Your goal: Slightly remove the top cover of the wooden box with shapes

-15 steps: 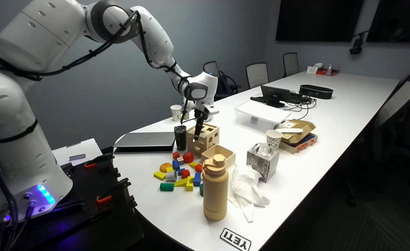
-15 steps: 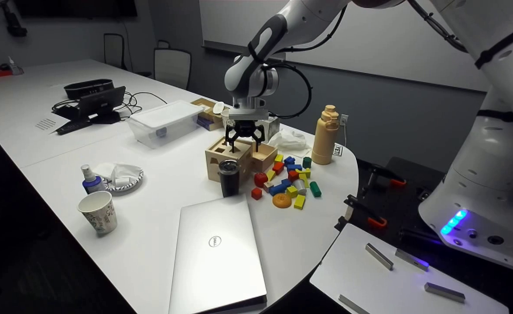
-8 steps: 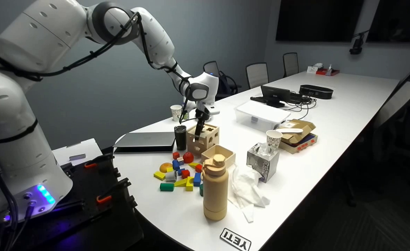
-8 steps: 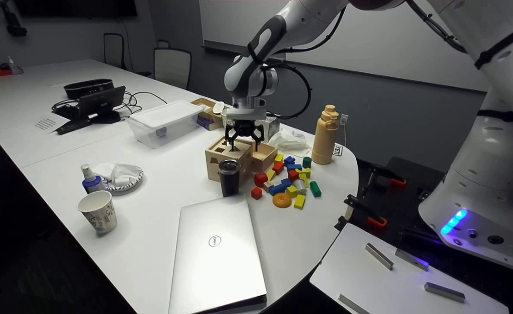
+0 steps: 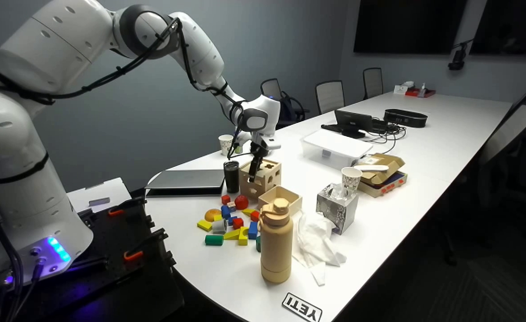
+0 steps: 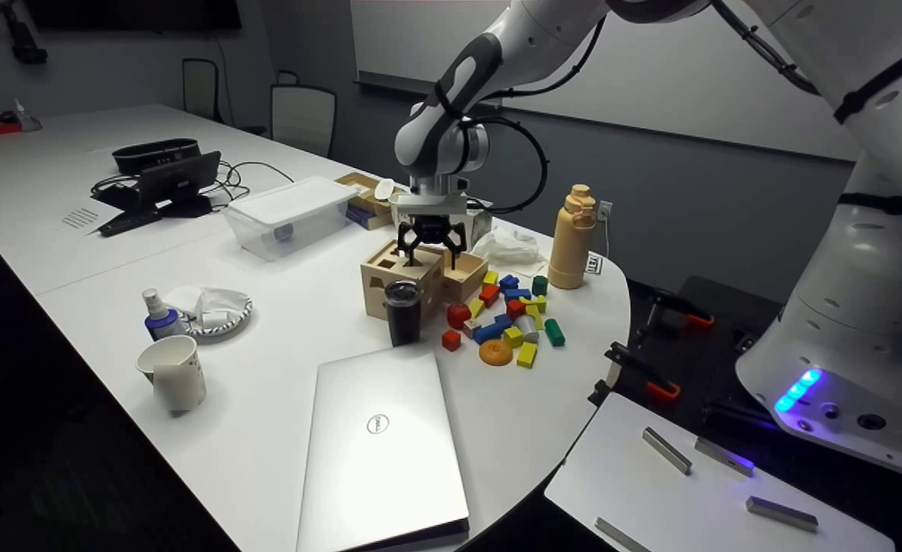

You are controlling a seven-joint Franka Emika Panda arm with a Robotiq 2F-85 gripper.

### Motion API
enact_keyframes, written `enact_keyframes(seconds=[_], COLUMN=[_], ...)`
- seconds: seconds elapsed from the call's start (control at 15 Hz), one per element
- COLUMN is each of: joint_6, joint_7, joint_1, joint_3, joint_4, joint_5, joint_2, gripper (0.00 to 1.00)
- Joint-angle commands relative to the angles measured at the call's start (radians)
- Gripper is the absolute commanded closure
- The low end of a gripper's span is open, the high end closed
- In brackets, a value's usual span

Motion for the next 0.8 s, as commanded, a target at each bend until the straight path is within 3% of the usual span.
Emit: enact_keyframes(seconds=[0.0,0.73], joint_6=[-0.05,-0.097], joint_7=[0.062,0.184], joint_1=[0.027,0.052], joint_3=[-0.019,-0.039], joint_4=[-0.001,-0.022], joint_5=[-0.016,-0.048], joint_2=[-0.023,-0.045], gripper=[0.0,0.0])
